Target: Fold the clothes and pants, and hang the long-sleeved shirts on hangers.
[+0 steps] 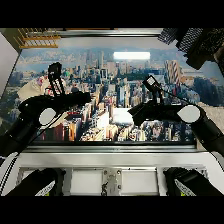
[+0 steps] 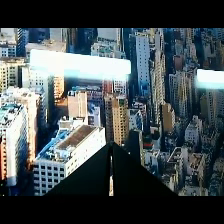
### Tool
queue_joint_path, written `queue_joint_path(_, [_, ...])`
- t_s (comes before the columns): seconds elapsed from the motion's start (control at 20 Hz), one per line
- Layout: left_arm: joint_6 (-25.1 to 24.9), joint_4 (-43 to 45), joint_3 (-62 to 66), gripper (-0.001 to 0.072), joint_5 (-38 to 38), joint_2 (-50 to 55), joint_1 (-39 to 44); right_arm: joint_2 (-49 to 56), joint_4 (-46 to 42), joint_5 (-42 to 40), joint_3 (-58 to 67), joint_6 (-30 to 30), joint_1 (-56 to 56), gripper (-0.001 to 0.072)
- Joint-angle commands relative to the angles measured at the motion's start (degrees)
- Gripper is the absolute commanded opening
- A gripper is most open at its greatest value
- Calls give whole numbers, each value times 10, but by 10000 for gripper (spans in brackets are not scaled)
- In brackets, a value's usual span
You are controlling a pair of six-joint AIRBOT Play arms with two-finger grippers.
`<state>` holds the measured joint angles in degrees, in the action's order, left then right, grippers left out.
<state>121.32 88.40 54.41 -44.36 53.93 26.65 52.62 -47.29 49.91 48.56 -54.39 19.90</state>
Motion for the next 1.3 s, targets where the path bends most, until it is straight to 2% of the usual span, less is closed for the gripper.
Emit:
queue_joint_path(0.0, [0,0,0,6,0,0,-1,0,0,0,0,0,0,12])
queue_joint_path(0.6, [0,1,0,6,12,0,-1,0,0,0,0,0,0,11])
queue_joint_path(0.65, [-1,33,0,7,26,0,-1,0,0,0,0,0,0,12])
queue_joint_path(0.7, [-10,87,0,139,37,0,-1,0,0,0,0,0,0,11])
queue_joint_path(0.75, [-21,187,1,698,30,5,-20,0,0,0,0,0,0,12])
queue_joint_path(1.0, [-37,210,0,699,-97,114,-186,0,0,0,0,0,0,11])
queue_joint_path(1.15, [-38,194,0,699,-92,196,-256,0,0,0,0,0,0,12])
queue_joint_path(1.25, [-41,169,0,699,-73,241,-272,0,0,0,0,0,0,11])
